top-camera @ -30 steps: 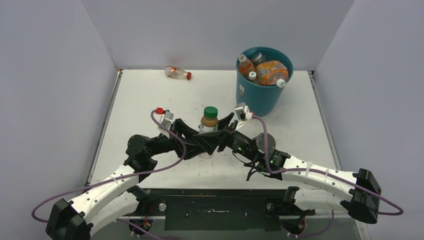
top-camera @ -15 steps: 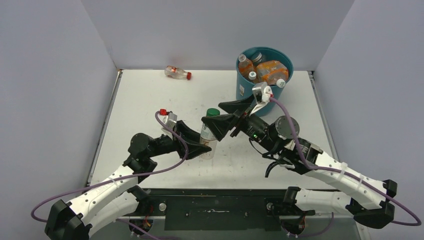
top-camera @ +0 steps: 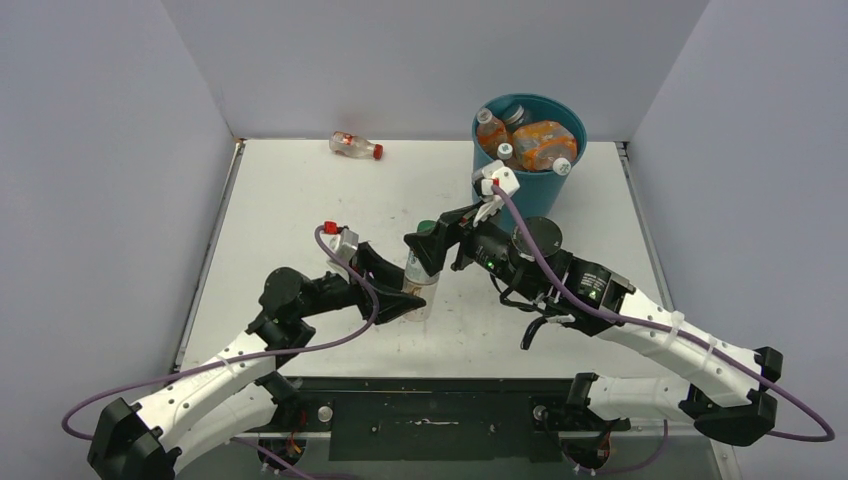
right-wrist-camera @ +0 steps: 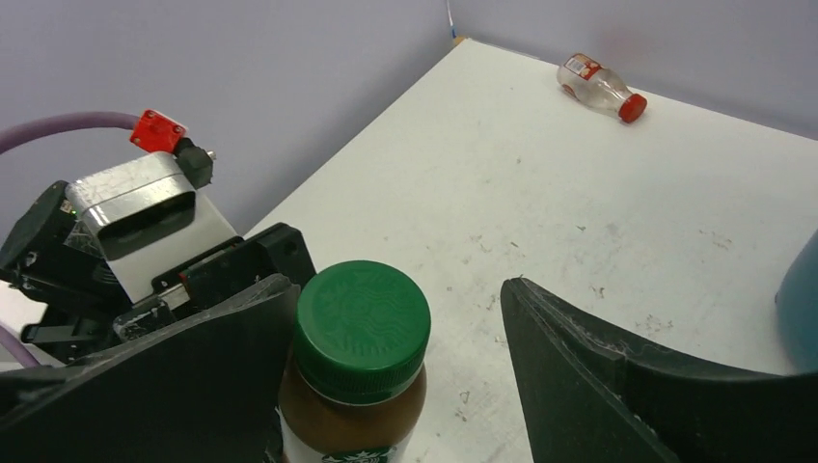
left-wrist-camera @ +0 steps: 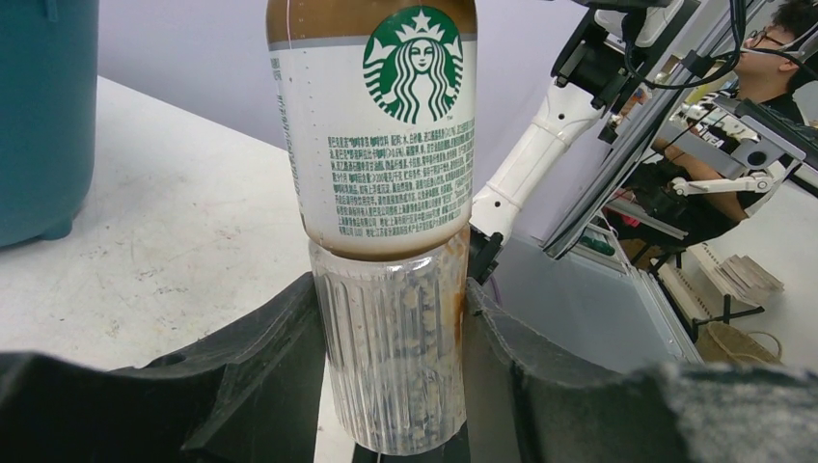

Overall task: Put the plastic bottles in the bin
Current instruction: Place the plastic bottle in the trash bin.

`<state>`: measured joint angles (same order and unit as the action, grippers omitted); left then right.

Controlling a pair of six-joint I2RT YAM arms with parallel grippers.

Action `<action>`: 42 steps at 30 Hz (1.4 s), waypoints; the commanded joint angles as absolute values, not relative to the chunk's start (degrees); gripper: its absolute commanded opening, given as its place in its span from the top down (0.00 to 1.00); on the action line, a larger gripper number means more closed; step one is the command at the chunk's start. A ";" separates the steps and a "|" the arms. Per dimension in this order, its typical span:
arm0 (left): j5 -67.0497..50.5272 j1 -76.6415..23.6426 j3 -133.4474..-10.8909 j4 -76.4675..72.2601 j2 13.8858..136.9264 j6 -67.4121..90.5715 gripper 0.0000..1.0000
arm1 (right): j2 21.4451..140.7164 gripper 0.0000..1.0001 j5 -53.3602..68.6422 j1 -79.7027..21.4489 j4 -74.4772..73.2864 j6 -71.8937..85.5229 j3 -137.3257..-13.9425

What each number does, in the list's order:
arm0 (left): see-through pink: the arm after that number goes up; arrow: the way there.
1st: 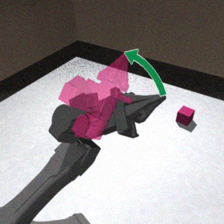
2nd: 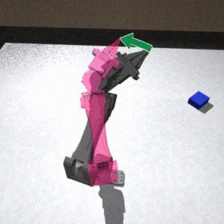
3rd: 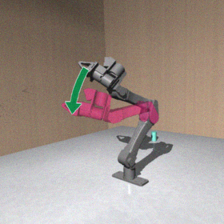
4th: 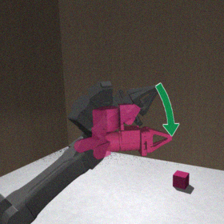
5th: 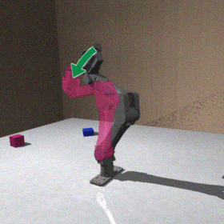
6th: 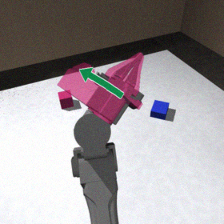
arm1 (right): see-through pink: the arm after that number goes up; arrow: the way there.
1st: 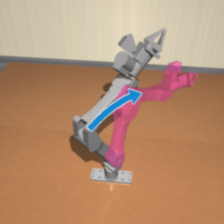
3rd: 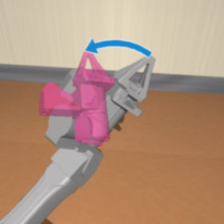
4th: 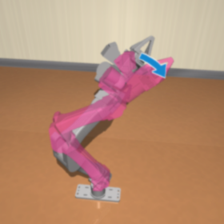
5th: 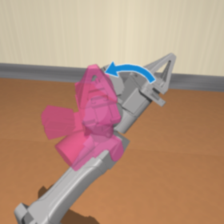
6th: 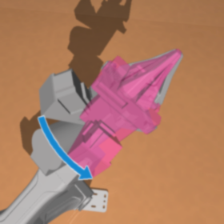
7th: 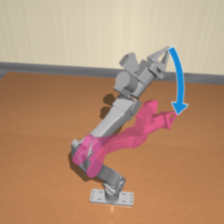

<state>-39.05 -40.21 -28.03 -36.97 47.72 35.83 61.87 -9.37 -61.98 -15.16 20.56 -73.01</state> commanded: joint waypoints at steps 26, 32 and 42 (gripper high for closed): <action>-12.69 -41.04 -27.25 -29.61 35.93 30.34 0.04 | 62.62 0.95 -36.39 -35.47 28.82 -7.82 -71.24; -13.35 -41.00 -26.88 -30.41 36.90 31.67 0.04 | 72.32 0.95 -20.99 -11.28 31.99 20.06 -70.99; -14.23 -40.83 -26.96 -30.96 39.01 31.87 0.04 | 91.37 0.95 2.64 4.74 43.11 48.76 -72.89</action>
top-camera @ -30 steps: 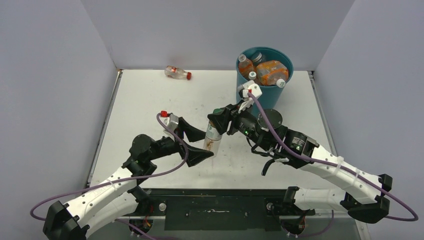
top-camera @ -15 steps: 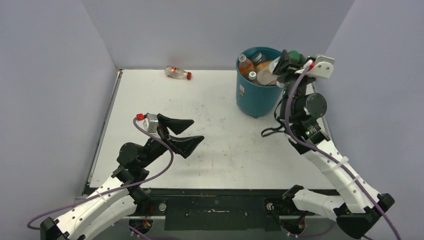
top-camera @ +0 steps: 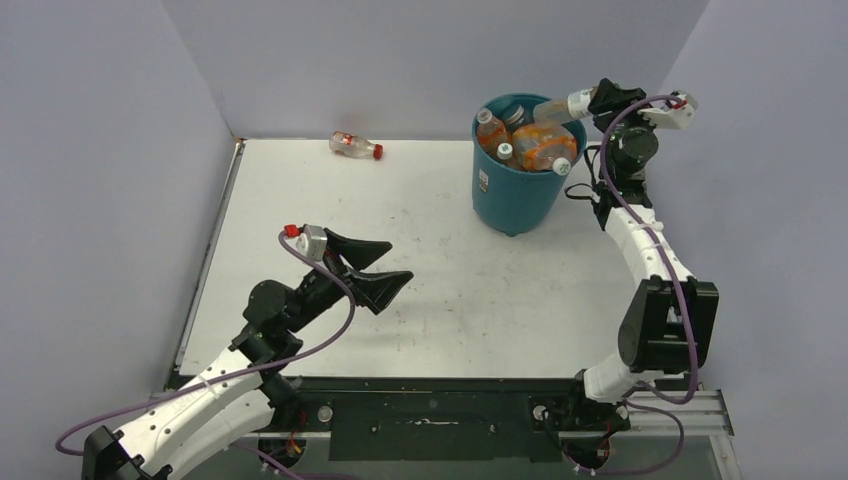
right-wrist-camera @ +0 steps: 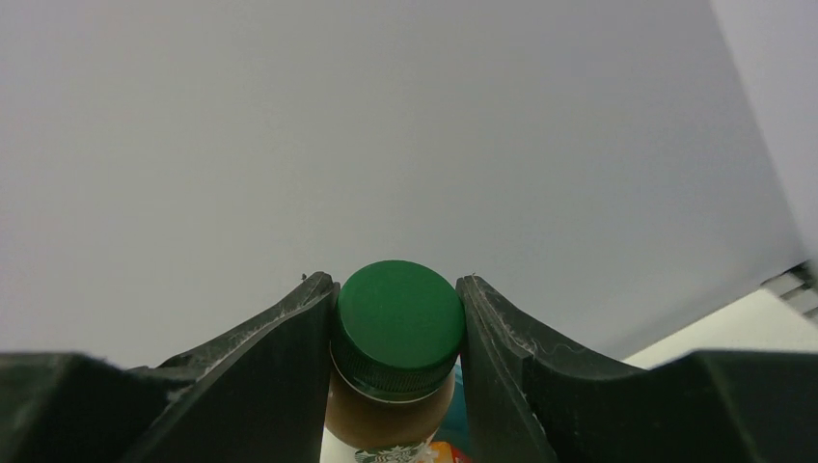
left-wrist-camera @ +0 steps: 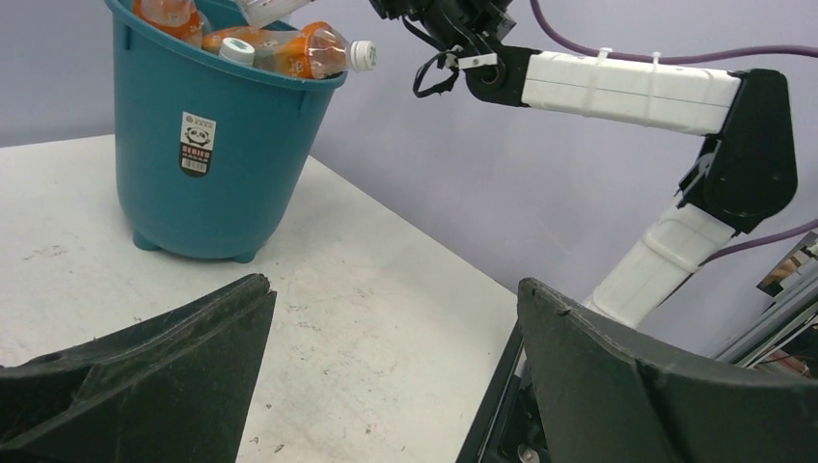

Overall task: Put the plastic bottles in the bin
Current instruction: Place the plastic bottle in the trash bin.

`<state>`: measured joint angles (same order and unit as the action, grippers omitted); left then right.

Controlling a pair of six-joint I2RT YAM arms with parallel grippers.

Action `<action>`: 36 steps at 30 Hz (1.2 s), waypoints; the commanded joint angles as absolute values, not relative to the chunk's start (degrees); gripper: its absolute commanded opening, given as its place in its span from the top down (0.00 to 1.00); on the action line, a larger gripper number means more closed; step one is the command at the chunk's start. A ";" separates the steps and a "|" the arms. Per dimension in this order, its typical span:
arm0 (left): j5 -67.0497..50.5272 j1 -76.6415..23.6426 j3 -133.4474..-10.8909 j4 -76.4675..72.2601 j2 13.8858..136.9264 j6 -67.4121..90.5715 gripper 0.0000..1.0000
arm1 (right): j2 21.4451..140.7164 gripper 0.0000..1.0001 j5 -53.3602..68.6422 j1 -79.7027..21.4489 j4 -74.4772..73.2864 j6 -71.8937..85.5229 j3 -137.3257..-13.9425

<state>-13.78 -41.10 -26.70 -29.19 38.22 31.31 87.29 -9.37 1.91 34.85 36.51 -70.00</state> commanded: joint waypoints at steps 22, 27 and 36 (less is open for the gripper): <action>-15.46 -40.04 -27.42 -30.84 40.96 33.21 0.04 | 93.87 0.37 14.59 4.44 30.47 44.51 -75.22; -15.60 -40.03 -27.32 -30.78 40.71 33.56 0.04 | 91.87 0.20 13.22 4.43 26.38 42.29 -76.80; -10.09 -40.08 -27.64 -26.99 39.80 33.62 0.04 | 86.28 0.00 7.39 4.49 16.75 38.21 -82.15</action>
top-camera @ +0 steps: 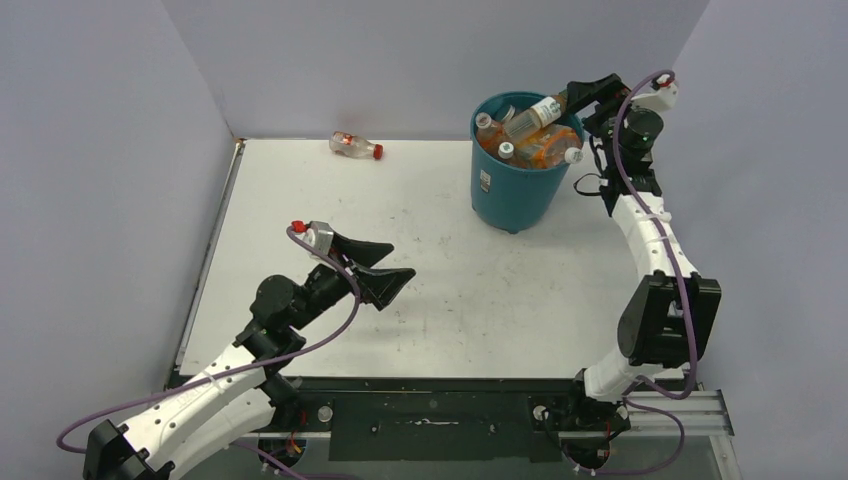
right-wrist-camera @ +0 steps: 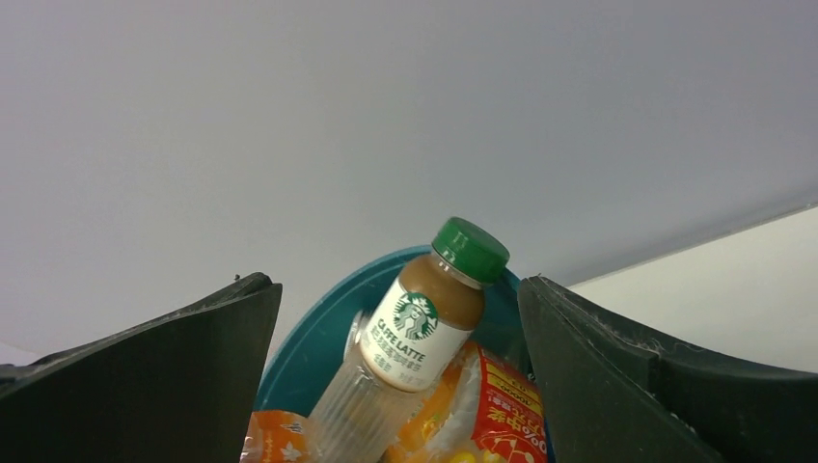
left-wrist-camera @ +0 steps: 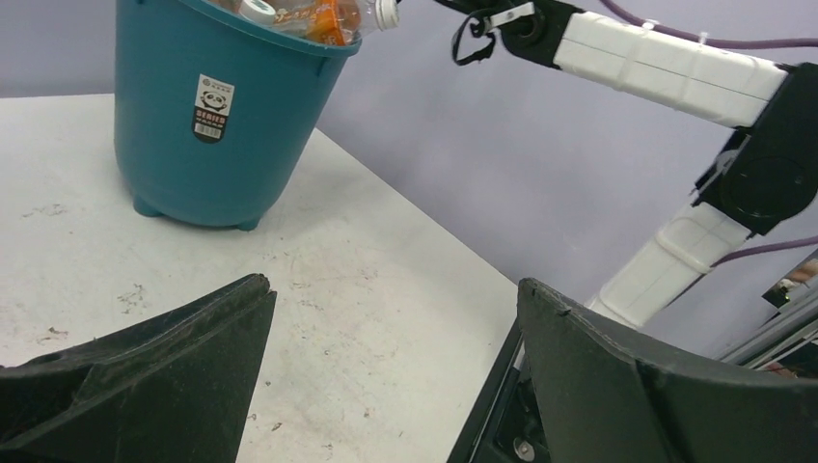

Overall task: Put the plastic bottles in the bin
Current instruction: Place the plastic bottle in the trash bin.

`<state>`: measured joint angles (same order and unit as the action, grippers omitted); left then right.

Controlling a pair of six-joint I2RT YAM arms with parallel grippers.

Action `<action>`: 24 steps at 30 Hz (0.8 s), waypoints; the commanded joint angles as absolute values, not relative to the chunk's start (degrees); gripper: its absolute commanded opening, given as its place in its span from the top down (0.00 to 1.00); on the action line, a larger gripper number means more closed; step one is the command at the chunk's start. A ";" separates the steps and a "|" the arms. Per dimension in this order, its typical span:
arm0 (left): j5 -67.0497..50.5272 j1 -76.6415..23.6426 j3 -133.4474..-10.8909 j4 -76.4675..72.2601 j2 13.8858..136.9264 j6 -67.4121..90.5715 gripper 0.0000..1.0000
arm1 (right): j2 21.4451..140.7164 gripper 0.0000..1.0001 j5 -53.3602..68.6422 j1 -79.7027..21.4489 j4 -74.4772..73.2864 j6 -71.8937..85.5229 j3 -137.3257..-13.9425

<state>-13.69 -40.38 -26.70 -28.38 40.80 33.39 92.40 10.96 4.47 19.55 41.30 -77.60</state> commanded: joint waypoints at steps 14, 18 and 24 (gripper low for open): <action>22.13 -26.94 -43.24 -8.71 57.07 55.71 0.04 | 54.50 0.05 10.57 -7.35 14.51 40.29 -63.01; 10.07 -16.20 -48.25 -13.11 70.58 60.21 0.04 | 40.30 0.04 17.14 -7.65 13.20 43.40 -50.40; 12.97 -12.24 -56.53 -14.83 87.89 66.03 0.04 | 24.96 0.04 19.73 -10.58 5.65 47.57 -38.46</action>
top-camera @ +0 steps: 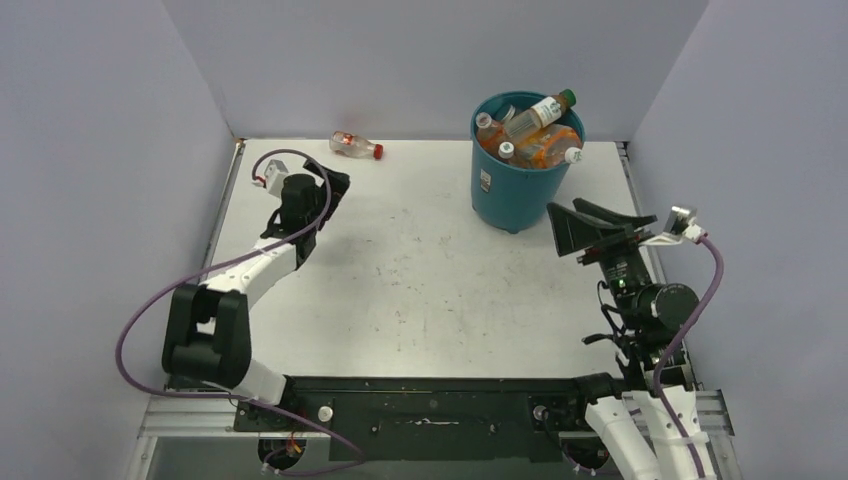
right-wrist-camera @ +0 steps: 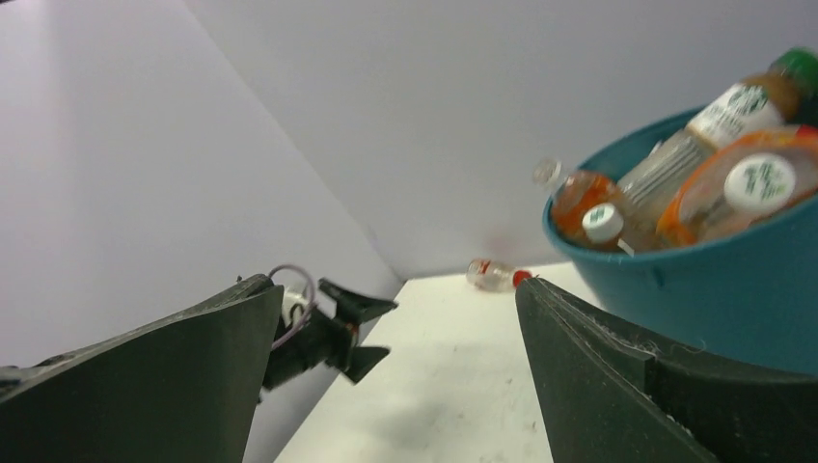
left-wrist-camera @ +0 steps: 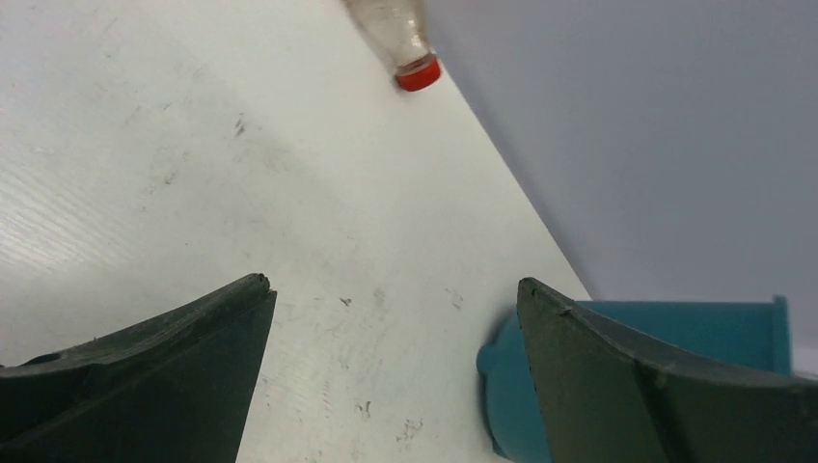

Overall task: Put the plastic bottles in the bin
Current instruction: Place the plastic bottle in the trash bin, then pick up the plastic bottle from the corner of the board.

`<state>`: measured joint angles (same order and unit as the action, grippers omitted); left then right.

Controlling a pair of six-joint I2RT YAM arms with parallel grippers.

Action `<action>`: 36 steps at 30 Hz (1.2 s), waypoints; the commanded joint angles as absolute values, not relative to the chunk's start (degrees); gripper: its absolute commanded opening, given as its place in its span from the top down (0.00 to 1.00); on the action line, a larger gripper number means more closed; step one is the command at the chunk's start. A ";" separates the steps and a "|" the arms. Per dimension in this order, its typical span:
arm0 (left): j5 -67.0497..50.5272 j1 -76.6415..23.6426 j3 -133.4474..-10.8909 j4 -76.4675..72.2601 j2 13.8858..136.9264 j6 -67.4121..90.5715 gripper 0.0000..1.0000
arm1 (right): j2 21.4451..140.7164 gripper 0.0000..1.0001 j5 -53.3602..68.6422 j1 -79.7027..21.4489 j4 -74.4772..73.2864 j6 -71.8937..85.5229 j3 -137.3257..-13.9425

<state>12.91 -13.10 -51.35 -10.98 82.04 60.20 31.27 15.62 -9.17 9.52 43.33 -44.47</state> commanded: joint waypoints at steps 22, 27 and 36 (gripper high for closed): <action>14.42 -10.28 -106.37 -8.34 137.63 75.26 0.04 | 10.83 0.04 30.91 -11.12 -0.44 49.13 -13.63; 15.49 -11.14 -120.24 0.87 146.05 76.23 0.04 | 11.60 0.04 31.55 -11.25 -0.52 48.25 -12.50; 17.02 -11.68 -136.68 6.10 158.86 80.40 0.10 | 12.37 0.04 30.89 -11.42 2.00 49.66 -11.48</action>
